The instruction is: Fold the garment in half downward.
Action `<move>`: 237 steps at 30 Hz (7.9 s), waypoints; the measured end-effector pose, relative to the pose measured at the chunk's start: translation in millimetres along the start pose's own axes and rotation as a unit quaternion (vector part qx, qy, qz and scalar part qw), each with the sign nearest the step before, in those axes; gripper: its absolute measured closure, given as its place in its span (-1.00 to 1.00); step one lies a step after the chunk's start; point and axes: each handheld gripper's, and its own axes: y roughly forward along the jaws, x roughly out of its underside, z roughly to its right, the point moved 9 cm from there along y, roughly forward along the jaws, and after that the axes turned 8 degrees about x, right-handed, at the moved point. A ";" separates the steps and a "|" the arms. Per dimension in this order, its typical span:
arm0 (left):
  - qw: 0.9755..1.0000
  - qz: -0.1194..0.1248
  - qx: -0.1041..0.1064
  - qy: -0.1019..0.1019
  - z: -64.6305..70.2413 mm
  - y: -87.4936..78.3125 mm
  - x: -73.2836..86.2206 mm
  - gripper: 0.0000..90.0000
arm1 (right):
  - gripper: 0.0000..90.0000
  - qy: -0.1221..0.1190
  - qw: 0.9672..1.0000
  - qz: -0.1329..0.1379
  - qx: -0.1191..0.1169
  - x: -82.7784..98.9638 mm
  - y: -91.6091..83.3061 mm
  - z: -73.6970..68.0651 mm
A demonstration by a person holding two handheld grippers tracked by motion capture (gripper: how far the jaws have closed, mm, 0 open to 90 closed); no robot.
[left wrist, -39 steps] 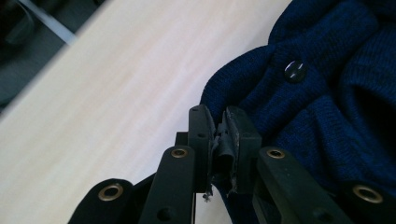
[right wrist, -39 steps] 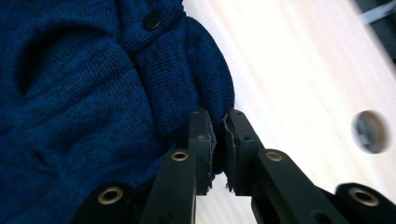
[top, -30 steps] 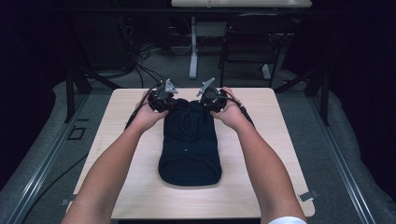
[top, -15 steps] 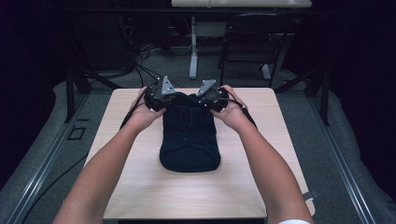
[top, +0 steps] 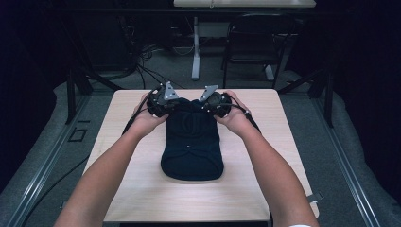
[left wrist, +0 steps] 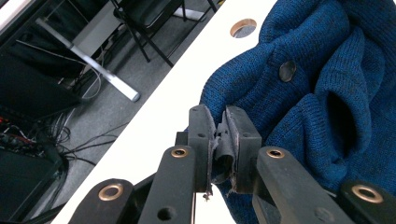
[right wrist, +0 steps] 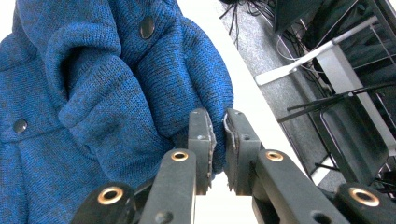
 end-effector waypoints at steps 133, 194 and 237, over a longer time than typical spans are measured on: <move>0.973 0.064 0.218 -0.046 236.5 -104.2 135.4 0.45 | 0.70 0.024 0.977 0.075 -0.200 109.7 -150.5 -236.3; 0.969 0.075 0.140 -0.188 162.1 -63.7 164.0 0.52 | 0.57 0.185 0.972 0.065 -0.129 131.8 -95.0 -172.1; 0.949 0.061 0.041 -0.307 103.4 -75.1 227.1 0.24 | 0.27 0.339 0.941 0.002 -0.004 212.2 -85.2 -110.4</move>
